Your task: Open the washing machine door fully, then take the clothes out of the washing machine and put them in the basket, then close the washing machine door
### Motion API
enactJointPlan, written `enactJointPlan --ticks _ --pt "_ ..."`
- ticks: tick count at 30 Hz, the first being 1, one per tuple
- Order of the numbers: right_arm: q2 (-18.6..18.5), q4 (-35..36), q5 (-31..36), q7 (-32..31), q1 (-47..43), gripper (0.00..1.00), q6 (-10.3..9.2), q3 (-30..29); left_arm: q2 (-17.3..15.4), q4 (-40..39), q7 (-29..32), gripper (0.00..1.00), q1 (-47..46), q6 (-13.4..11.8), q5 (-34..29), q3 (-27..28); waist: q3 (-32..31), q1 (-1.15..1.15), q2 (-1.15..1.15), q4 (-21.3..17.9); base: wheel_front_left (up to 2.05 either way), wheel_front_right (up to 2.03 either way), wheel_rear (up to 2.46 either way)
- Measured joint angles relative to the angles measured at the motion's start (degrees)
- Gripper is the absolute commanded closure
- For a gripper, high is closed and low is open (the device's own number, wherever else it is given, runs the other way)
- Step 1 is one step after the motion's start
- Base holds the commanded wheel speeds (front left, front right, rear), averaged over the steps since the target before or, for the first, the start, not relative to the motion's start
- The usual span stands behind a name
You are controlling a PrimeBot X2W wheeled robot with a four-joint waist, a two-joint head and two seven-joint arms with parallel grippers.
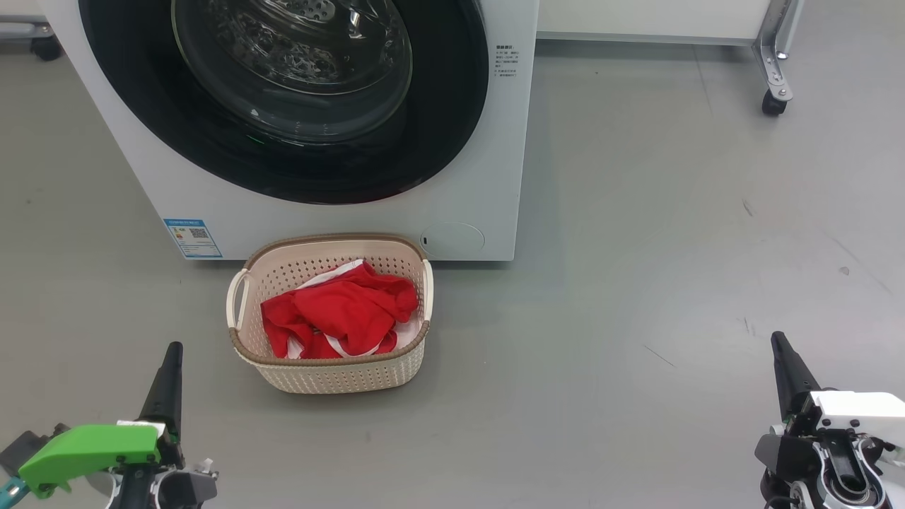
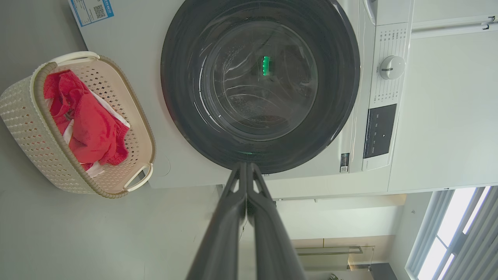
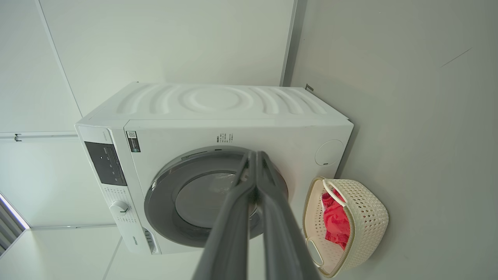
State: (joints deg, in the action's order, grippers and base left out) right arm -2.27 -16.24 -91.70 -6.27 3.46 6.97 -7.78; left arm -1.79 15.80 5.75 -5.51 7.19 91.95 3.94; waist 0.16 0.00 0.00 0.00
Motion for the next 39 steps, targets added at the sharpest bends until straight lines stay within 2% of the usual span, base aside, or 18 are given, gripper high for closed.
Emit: enactJointPlan --ticks 39 --pt "0.01 0.12 -0.03 0.0 0.01 1.0 0.0 -0.01 -0.01 -0.01 0.07 1.0 0.25 0.0 0.0 0.05 0.01 0.0 0.0 0.0 0.0 0.0 0.0"
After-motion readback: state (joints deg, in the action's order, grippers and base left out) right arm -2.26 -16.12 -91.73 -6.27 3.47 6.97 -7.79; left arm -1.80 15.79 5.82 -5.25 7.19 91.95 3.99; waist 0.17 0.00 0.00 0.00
